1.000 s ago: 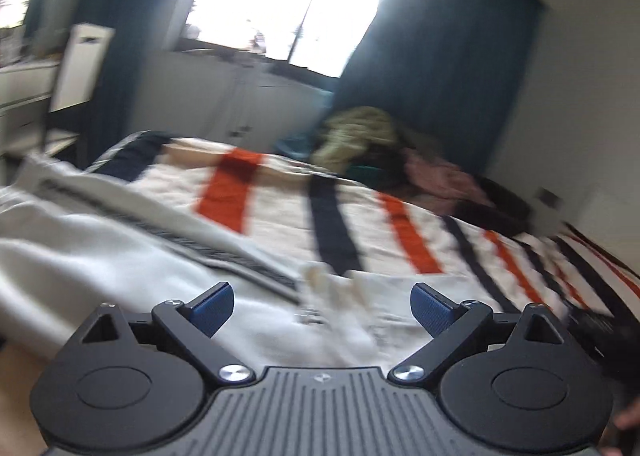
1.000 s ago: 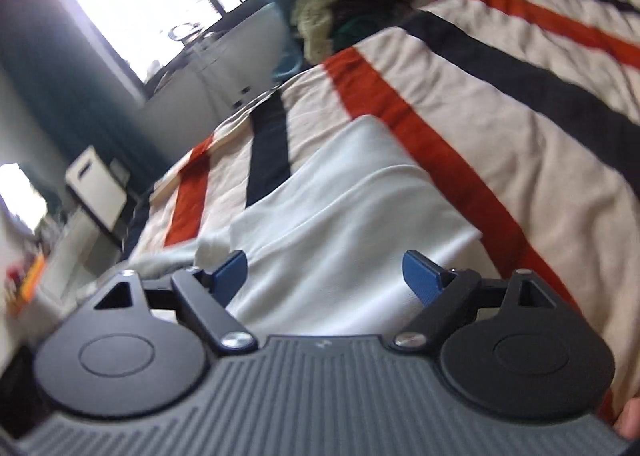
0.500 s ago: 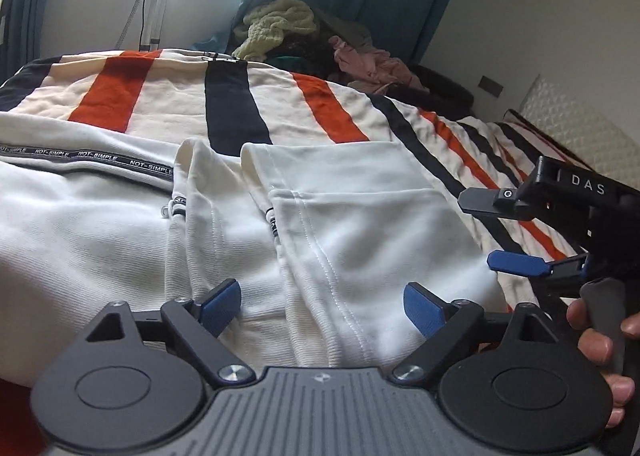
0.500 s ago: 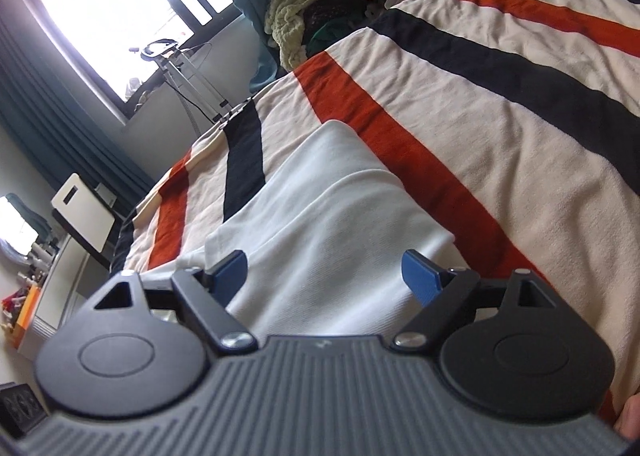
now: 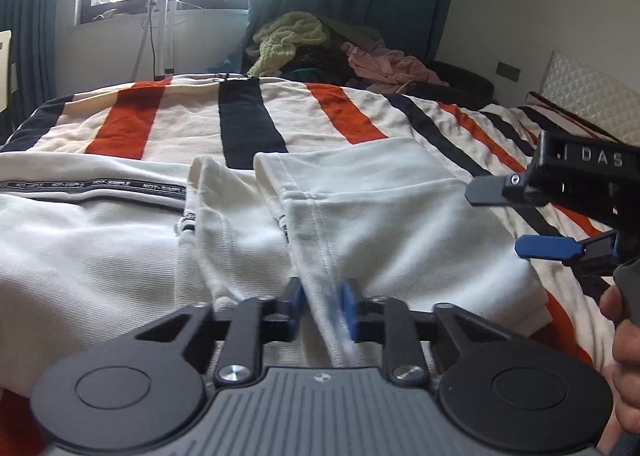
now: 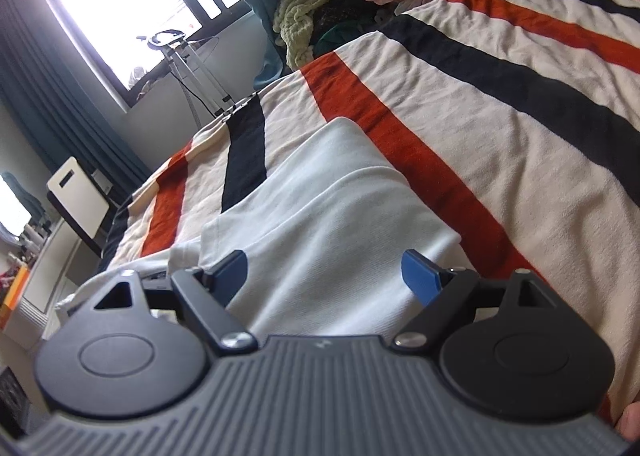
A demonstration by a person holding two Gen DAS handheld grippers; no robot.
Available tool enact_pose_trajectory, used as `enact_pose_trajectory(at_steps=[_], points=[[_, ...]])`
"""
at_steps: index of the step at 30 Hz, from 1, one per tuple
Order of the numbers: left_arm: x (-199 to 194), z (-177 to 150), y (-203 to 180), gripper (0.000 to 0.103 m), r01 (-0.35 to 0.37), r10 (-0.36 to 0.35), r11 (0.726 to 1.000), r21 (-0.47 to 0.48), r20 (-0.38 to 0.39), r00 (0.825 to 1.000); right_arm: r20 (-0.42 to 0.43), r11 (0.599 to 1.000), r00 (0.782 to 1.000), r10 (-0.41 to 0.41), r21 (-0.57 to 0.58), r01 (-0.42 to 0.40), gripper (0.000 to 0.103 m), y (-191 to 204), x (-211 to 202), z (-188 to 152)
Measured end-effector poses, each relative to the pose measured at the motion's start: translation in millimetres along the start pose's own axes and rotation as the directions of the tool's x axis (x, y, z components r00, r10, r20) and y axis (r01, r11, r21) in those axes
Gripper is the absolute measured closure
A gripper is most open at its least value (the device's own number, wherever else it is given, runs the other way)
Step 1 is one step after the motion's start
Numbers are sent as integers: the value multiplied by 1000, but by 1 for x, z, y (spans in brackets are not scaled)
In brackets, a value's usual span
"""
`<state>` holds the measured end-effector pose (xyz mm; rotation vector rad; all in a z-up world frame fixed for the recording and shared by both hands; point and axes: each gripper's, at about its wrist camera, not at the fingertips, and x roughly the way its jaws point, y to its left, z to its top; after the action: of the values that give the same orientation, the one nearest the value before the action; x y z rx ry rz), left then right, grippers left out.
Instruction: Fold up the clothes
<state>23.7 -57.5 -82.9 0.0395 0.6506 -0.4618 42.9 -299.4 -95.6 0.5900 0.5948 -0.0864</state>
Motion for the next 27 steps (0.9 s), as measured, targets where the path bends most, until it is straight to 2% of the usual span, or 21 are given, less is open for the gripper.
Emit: enact_pose_trajectory(at_steps=[3,5,8,11,14,15,17,18,19,21,24,26,27], points=[[-12,2,-2,90,-21,21,1000,15,28,999,1,1000,1000,2,-29,-2,18,4,1,-1],[-23,7,4,92,-12,13,999,-32,48,999,17,998,1000,-5,-66,6,18,8,-2,-2],[-26,8,12,92,-7,9,998,-69,38,999,21,992,1000,-8,-123,11,18,13,-1,-4],[-19,2,11,91,-9,10,998,-61,10,1000,-43,991,999,-12,-137,6,18,13,12,-9],[-18,1,12,74,-28,28,998,-52,8,1000,-71,987,997,-29,-161,17,18,14,21,-14],[-19,1,13,64,-38,38,998,-54,8,999,-70,985,997,-33,-169,21,18,14,22,-16],[-22,2,18,62,-31,31,997,-74,7,999,-69,984,997,-38,-176,26,18,14,23,-18],[-26,3,20,54,-46,47,996,-81,10,999,-68,984,997,-42,-178,29,19,14,23,-18],[-30,5,22,38,-64,66,994,-87,13,998,-66,982,997,-47,-183,34,19,14,23,-19],[-44,8,33,14,-109,115,986,-124,40,993,-63,978,996,-59,-202,46,19,15,23,-20],[-69,12,59,13,-144,162,966,-214,70,984,-61,971,995,-77,-230,61,19,18,23,-23],[-83,16,87,13,-186,210,937,-297,49,977,-62,968,995,-83,-243,66,19,20,22,-24],[-89,17,104,12,-207,232,912,-353,30,972,-63,967,994,-85,-245,67,19,20,22,-24]])
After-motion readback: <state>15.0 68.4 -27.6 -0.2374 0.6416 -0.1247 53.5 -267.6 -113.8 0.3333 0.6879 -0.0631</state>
